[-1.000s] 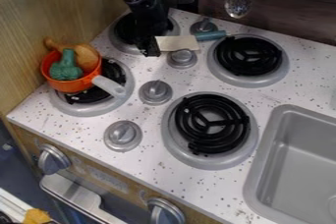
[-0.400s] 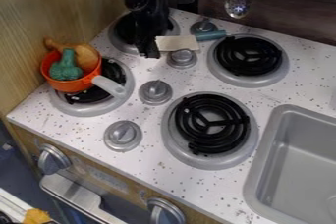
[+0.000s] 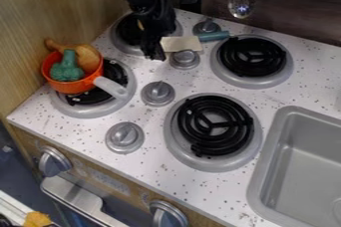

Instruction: Put the knife on the bottom right burner

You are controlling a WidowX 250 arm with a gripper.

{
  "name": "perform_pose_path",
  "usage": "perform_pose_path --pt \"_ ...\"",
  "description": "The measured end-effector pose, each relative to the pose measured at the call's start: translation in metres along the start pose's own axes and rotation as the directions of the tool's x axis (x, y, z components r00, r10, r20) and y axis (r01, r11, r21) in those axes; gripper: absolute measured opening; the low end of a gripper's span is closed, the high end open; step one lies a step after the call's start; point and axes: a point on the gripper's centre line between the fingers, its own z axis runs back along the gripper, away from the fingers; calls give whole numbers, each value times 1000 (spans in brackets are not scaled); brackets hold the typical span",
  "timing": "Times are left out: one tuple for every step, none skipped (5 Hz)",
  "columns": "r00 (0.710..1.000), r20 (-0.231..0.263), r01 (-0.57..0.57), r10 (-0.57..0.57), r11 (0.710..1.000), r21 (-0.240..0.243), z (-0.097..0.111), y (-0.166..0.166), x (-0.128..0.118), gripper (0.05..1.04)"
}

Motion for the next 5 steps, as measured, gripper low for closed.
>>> perform_pose_path --pt "999 9 31 -31 999 31 -7 0 -3 1001" --pt "999 13 51 -52 998 22 -11 -3 -5 1001" --pt "998 25 61 -61 998 19 -18 -5 -7 1001" --pt "997 24 73 -74 997 36 -19 -2 -10 1001" --pt "994 30 102 -103 994 41 -24 3 -10 1001"
